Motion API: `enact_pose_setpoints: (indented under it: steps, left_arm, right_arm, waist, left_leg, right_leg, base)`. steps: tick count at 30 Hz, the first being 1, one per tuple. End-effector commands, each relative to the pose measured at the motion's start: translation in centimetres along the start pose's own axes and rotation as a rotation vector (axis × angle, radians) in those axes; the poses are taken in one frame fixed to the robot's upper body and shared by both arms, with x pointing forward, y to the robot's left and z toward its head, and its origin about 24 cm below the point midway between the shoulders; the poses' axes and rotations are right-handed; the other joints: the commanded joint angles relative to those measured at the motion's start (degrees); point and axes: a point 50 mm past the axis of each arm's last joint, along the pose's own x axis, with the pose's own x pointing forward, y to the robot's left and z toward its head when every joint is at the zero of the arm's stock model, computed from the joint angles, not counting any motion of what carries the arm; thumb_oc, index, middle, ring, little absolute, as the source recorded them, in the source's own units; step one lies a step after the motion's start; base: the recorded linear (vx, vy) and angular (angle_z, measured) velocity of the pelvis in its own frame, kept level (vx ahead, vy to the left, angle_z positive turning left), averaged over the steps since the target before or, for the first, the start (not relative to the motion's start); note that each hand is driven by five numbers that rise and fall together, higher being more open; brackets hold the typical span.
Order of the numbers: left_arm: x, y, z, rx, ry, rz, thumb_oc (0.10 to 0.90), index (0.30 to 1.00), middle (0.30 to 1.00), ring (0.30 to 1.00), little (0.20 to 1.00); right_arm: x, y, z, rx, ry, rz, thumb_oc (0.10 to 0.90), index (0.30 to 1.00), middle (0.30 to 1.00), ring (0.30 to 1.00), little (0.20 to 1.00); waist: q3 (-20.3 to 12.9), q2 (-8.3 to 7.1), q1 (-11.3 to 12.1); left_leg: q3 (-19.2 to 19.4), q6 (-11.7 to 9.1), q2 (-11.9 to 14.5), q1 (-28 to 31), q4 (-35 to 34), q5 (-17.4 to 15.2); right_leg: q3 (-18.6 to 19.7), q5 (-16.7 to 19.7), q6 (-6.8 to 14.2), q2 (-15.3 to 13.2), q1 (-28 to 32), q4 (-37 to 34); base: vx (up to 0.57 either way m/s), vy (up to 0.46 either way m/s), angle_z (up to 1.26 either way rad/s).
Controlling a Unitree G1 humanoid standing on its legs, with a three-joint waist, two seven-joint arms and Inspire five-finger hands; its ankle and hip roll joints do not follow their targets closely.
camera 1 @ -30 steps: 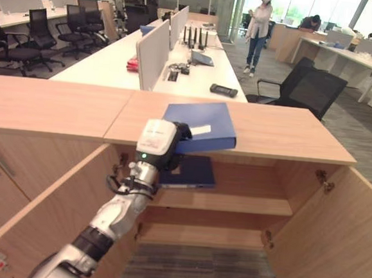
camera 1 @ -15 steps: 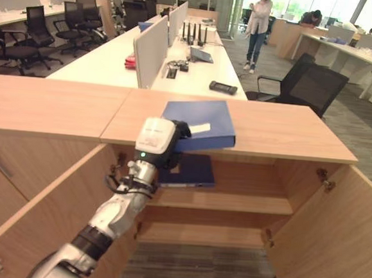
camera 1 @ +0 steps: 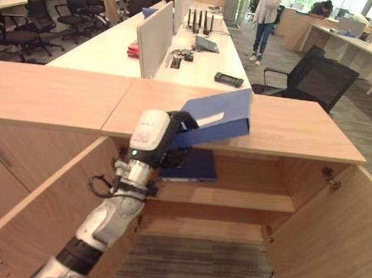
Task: Put the empty folder in the office cabinet
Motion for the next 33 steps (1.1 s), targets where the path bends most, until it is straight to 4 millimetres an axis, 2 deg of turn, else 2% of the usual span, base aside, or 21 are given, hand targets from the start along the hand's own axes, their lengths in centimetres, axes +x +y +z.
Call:
enact_pose_setpoints:
  steps: [1,6,14,16,17,18,19,21,26,33]
  left_arm:
    - [2.3,3.6,2.3,-0.066,-0.152,0.130,0.400,0.300,0.300,0.300,0.300]
    - [1.8,3.5,3.8,-0.259,-0.198,0.068,0.400,0.300,0.300,0.300,0.300]
    - [1.7,5.0,6.3,-0.571,-0.301,0.080,0.400,0.300,0.300,0.300,0.300]
    - [1.8,5.3,7.7,-0.762,-0.368,0.029,0.400,0.300,0.300,0.300,0.300]
    - [1.7,5.3,7.7,-0.765,-0.368,0.028,0.400,0.300,0.300,0.300,0.300]
    - [1.9,4.6,8.2,-0.941,-0.362,-0.041,0.400,0.300,0.300,0.300,0.300]
    - [1.9,4.6,8.1,-0.943,-0.363,-0.043,0.400,0.300,0.300,0.300,0.300]
    - [2.1,4.6,8.7,-1.057,-0.385,-0.079,0.400,0.300,0.300,0.300,0.300]
    - [2.4,5.0,9.9,-1.167,-0.438,-0.118,0.400,0.300,0.300,0.300,0.300]
    - [2.6,3.9,9.4,-1.212,-0.383,-0.162,0.400,0.300,0.300,0.300,0.300]
  right_arm:
    - [-0.1,2.4,0.4,0.005,-0.019,0.057,0.800,0.900,0.900,0.900,0.900]
    - [-0.1,2.1,0.6,0.013,-0.024,0.055,0.800,0.900,0.900,0.900,0.900]
    - [0.0,2.3,1.1,0.023,-0.034,0.064,0.800,0.900,0.900,0.900,0.900]
    - [0.0,1.6,0.7,0.002,-0.030,0.067,0.800,0.900,0.900,0.900,0.900]
    - [0.0,1.6,0.7,0.001,-0.030,0.066,0.800,0.900,0.900,0.900,0.900]
    - [-0.1,1.6,-0.2,0.003,-0.014,0.080,0.800,0.900,0.900,0.900,0.900]
    - [-0.1,1.6,-0.2,0.003,-0.014,0.080,0.800,0.900,0.900,0.900,0.900]
    - [-0.1,1.9,0.1,0.016,-0.012,0.092,0.800,0.900,0.900,0.900,0.900]
    - [-0.1,2.5,0.8,0.022,-0.026,0.121,0.800,0.900,0.900,0.900,0.900]
    - [-0.1,2.6,1.3,0.017,-0.037,0.132,0.800,0.900,0.900,0.900,0.900]
  waist:
    - [-0.50,-1.65,0.09]
    - [-0.09,-1.53,0.33]
    - [0.10,-1.16,0.80]
    - [0.31,-1.06,0.55]
    - [0.28,-0.99,0.56]
    - [0.47,-0.78,0.17]
    - [0.47,-0.78,0.18]
    - [0.43,-0.59,0.09]
    - [0.36,-0.57,0.33]
    - [0.42,-0.56,1.03]
  left_leg:
    - [-2.95,1.06,-0.60,-1.93,-0.60,-1.79]
    - [-3.27,1.12,-0.65,-1.99,-0.60,-1.63]
    - [-3.83,1.22,-0.98,-2.23,-0.60,-1.45]
    - [-3.77,1.19,-0.94,-2.42,-0.60,-1.23]
    - [-3.76,1.19,-0.92,-2.41,-0.60,-1.23]
    - [-3.76,1.23,-0.88,-2.58,-0.60,-1.08]
    - [-3.78,1.22,-0.88,-2.60,-0.60,-1.07]
    - [-4.01,1.26,-0.95,-2.74,-0.60,-1.06]
    - [-4.42,1.14,-1.12,-2.99,-0.60,-1.02]
    - [-4.88,1.09,-1.29,-3.06,-0.60,-0.92]
  right_leg:
    - [-1.63,-2.76,-0.86,-0.23,-3.70,7.12]
    - [-1.87,-2.63,-0.84,-0.22,-3.60,7.02]
    - [-2.45,-2.50,-0.78,-0.34,-3.63,7.08]
    - [-2.58,-2.37,-0.75,-0.32,-3.66,6.99]
    - [-2.56,-2.37,-0.75,-0.31,-3.67,7.00]
    - [-2.56,-2.20,-0.77,-0.26,-3.83,6.96]
    - [-2.58,-2.20,-0.77,-0.26,-3.84,6.95]
    - [-2.63,-2.10,-0.79,-0.26,-3.91,6.84]
    - [-3.00,-1.99,-0.86,-0.20,-3.81,6.78]
    - [-3.27,-1.94,-1.08,-0.05,-3.43,6.58]
  base:
    - [0.00,0.000,0.00]
    - [0.00,0.000,0.00]
    - [0.00,0.000,0.00]
    - [-0.05,0.015,0.03]
    - [-0.07,0.018,0.07]
    - [-0.04,0.010,0.06]
    - [-0.05,0.014,0.06]
    - [-0.03,0.012,0.04]
    - [-0.02,0.006,0.02]
    - [-0.01,0.000,0.02]
